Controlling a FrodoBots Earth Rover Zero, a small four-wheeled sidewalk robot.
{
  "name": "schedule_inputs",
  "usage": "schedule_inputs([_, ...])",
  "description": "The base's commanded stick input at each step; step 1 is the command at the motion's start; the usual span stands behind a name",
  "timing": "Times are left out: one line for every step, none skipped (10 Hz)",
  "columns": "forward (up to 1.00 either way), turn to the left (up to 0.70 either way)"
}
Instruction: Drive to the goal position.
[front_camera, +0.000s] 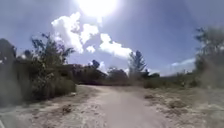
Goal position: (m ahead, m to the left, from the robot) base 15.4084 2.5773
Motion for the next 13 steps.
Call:
schedule_inputs([0.7, 0.0])
schedule_inputs([0.7, 0.0])
schedule_inputs([0.7, 0.0])
schedule_inputs([0.7, 0.0])
schedule_inputs([0.7, 0.0])
schedule_inputs([0.7, 0.0])
schedule_inputs([0.7, 0.0])
schedule_inputs([0.7, 0.0])
schedule_inputs([0.7, 0.0])
schedule_inputs([0.7, 0.0])
schedule_inputs([0.7, 0.0])
schedule_inputs([0.7, 0.0])
schedule_inputs([0.7, 0.0])
